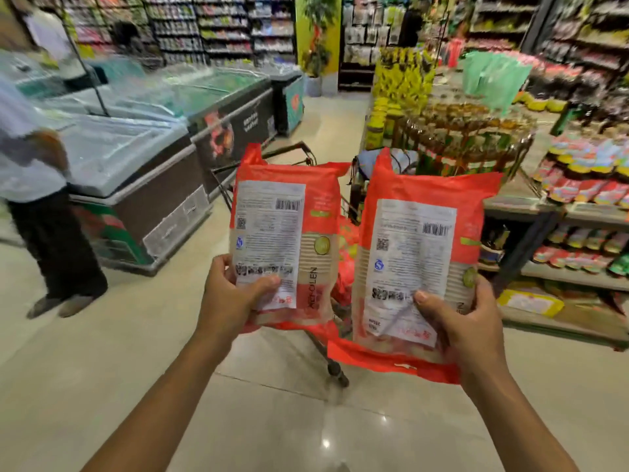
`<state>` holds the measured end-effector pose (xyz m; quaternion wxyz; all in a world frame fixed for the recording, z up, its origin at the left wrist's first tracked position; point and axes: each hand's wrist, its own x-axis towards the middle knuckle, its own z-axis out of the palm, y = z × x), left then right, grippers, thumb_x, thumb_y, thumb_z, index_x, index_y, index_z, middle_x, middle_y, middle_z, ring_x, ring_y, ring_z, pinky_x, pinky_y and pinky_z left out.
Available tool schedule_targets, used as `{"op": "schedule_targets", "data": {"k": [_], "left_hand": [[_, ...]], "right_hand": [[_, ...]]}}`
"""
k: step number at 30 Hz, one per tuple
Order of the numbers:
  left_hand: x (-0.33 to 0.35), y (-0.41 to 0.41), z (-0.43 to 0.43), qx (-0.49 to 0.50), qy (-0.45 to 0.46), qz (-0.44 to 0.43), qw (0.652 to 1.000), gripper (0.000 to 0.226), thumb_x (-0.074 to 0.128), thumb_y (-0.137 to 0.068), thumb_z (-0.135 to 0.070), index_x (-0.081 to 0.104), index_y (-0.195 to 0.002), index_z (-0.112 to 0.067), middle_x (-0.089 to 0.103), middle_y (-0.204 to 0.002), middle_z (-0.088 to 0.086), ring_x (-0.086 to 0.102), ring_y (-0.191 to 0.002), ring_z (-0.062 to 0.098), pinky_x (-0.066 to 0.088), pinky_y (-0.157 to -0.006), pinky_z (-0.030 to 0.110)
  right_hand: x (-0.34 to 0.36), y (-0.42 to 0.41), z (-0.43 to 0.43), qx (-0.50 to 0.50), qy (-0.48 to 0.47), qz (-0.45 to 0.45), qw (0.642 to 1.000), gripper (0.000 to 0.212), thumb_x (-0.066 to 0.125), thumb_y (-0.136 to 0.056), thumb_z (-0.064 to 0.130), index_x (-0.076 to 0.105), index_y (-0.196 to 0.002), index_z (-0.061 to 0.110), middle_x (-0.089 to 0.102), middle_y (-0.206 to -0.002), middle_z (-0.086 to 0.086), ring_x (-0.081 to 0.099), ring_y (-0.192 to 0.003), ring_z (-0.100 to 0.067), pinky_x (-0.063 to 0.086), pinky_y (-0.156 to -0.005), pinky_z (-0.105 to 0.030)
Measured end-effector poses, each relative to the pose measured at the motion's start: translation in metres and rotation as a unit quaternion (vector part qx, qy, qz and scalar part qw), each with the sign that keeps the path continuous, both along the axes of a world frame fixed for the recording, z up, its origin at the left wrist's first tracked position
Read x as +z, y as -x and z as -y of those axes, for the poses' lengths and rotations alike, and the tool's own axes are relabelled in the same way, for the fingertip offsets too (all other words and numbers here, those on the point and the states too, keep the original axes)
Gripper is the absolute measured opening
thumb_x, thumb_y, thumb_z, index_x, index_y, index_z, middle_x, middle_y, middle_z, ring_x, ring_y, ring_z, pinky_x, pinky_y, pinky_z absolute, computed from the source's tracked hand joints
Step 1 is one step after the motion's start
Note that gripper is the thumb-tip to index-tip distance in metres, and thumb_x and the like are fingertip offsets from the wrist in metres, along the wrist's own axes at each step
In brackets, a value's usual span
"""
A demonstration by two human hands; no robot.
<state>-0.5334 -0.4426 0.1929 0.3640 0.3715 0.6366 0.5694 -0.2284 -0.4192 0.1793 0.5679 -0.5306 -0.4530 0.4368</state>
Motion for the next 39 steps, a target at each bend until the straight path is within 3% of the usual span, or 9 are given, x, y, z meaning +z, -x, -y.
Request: {"op": "schedule_targets", "data": {"k": [5, 13, 17, 22, 27, 30, 33, 37, 39], "left_hand": [[-0.016, 0.085, -0.086, 0.013, 0.022, 0.019, 1.000, 0.064, 0.089, -0.072, -0.010, 0.052, -0.124, -0.016, 0.074, -0.116, 0.004, 0.077, -0.096, 0.027, 0.062, -0.078, 0.057], [-0.019, 0.172, -0.250, -0.011, 0.059, -0.042, 0.997, 0.056, 0.089, -0.072, -0.010, 0.051, -0.110, -0.023, 0.074, -0.110, 0.002, 0.078, -0.089, 0.019, 0.065, -0.070, 0.036], [-0.036, 0.198, -0.337, -0.040, 0.086, -0.041, 0.995, 0.066, 0.093, -0.064, -0.014, 0.050, -0.114, -0.013, 0.074, -0.109, 0.007, 0.077, -0.089, 0.021, 0.062, -0.068, 0.032], [-0.081, 0.229, -0.470, -0.132, 0.120, -0.041, 0.983, 0.052, 0.087, -0.073, -0.006, 0.050, -0.108, -0.016, 0.073, -0.105, 0.005, 0.075, -0.084, 0.016, 0.059, -0.059, 0.022], [-0.146, 0.247, -0.616, -0.253, 0.166, -0.062, 0.951, 0.047, 0.086, -0.075, -0.004, 0.052, -0.101, -0.022, 0.073, -0.102, 0.007, 0.076, -0.076, 0.010, 0.059, -0.062, 0.023], [-0.181, 0.247, -0.684, -0.310, 0.220, -0.074, 0.922, 0.046, 0.088, -0.073, -0.010, 0.053, -0.099, -0.022, 0.070, -0.100, 0.004, 0.071, -0.083, 0.015, 0.054, -0.069, 0.028], [-0.222, 0.238, -0.742, -0.364, 0.276, -0.059, 0.888, 0.036, 0.083, -0.077, 0.000, 0.059, -0.092, -0.022, 0.075, -0.092, 0.005, 0.073, -0.076, 0.016, 0.058, -0.064, 0.027], [-0.281, 0.224, -0.803, -0.438, 0.340, -0.059, 0.830, 0.041, 0.087, -0.072, -0.011, 0.072, -0.110, -0.010, 0.080, -0.097, 0.013, 0.079, -0.083, 0.030, 0.064, -0.075, 0.047], [-0.299, 0.216, -0.820, -0.428, 0.363, -0.061, 0.826, 0.030, 0.081, -0.081, -0.011, 0.069, -0.108, -0.009, 0.078, -0.094, 0.009, 0.076, -0.077, 0.025, 0.063, -0.063, 0.033]], "right_hand": [[-0.025, 0.065, -0.097, 0.003, 0.005, -0.022, 1.000, 0.066, 0.084, -0.074, 0.006, 0.054, -0.131, 0.016, 0.075, -0.112, -0.003, 0.074, -0.096, -0.019, 0.058, -0.087, -0.045], [-0.039, 0.147, -0.262, -0.006, 0.053, -0.069, 0.996, 0.082, 0.090, -0.053, 0.036, 0.056, -0.126, 0.022, 0.076, -0.110, -0.002, 0.075, -0.096, -0.027, 0.059, -0.084, -0.059], [-0.050, 0.170, -0.327, -0.025, 0.075, -0.061, 0.995, 0.093, 0.096, -0.041, 0.045, 0.057, -0.124, 0.027, 0.076, -0.111, -0.003, 0.074, -0.100, -0.032, 0.057, -0.084, -0.061], [-0.080, 0.199, -0.391, -0.094, 0.103, -0.013, 0.990, 0.071, 0.089, -0.064, 0.022, 0.057, -0.127, 0.024, 0.076, -0.109, -0.001, 0.075, -0.093, -0.021, 0.057, -0.091, -0.054], [-0.131, 0.244, -0.456, -0.202, 0.156, -0.009, 0.967, 0.089, 0.096, -0.041, 0.052, 0.062, -0.120, 0.029, 0.077, -0.108, 0.000, 0.076, -0.094, -0.025, 0.057, -0.089, -0.052], [-0.161, 0.279, -0.498, -0.230, 0.215, -0.044, 0.948, 0.085, 0.097, -0.047, 0.036, 0.061, -0.122, 0.025, 0.077, -0.111, -0.005, 0.076, -0.096, -0.028, 0.057, -0.089, -0.052], [-0.190, 0.307, -0.547, -0.248, 0.258, -0.052, 0.932, 0.092, 0.099, -0.045, 0.045, 0.057, -0.126, 0.032, 0.076, -0.114, 0.000, 0.074, -0.101, -0.026, 0.055, -0.094, -0.053], [-0.228, 0.335, -0.615, -0.265, 0.295, -0.071, 0.915, 0.055, 0.093, -0.066, 0.019, 0.057, -0.106, 0.027, 0.075, -0.103, 0.004, 0.074, -0.091, -0.021, 0.057, -0.089, -0.045], [-0.250, 0.348, -0.645, -0.254, 0.314, -0.093, 0.910, 0.068, 0.096, -0.060, 0.026, 0.058, -0.116, 0.027, 0.076, -0.110, -0.004, 0.076, -0.094, -0.024, 0.061, -0.085, -0.047]]}}
